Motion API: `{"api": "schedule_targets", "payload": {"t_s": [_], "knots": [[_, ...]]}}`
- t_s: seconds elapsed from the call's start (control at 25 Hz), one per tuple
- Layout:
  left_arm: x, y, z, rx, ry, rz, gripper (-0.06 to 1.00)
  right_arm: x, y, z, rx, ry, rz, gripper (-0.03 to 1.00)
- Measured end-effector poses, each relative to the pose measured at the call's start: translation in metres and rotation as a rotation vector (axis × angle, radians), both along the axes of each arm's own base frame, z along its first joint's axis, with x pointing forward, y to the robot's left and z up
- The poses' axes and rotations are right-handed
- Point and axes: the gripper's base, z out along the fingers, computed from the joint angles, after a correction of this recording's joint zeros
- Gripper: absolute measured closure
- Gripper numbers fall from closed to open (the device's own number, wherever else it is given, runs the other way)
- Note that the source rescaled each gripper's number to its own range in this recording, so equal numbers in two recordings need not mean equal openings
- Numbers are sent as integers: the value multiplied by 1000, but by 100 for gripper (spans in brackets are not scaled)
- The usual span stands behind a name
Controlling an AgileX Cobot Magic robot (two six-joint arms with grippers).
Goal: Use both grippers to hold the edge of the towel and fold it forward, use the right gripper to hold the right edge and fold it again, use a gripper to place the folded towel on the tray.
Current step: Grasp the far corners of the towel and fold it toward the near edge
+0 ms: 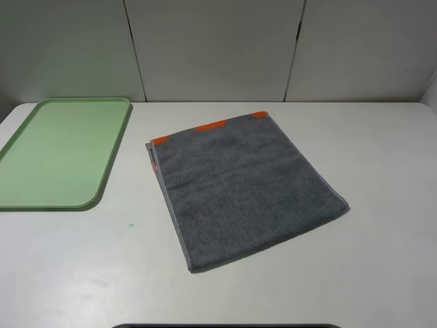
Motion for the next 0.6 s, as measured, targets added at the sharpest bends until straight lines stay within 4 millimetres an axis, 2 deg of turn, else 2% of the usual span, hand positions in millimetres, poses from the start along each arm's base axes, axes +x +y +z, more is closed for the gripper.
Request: {"api": "schedule_targets", "payload": {"t_s": [0.6], "knots": [[0, 2, 0, 17, 0, 12, -6, 0, 0, 0, 0, 0, 0, -3]]}}
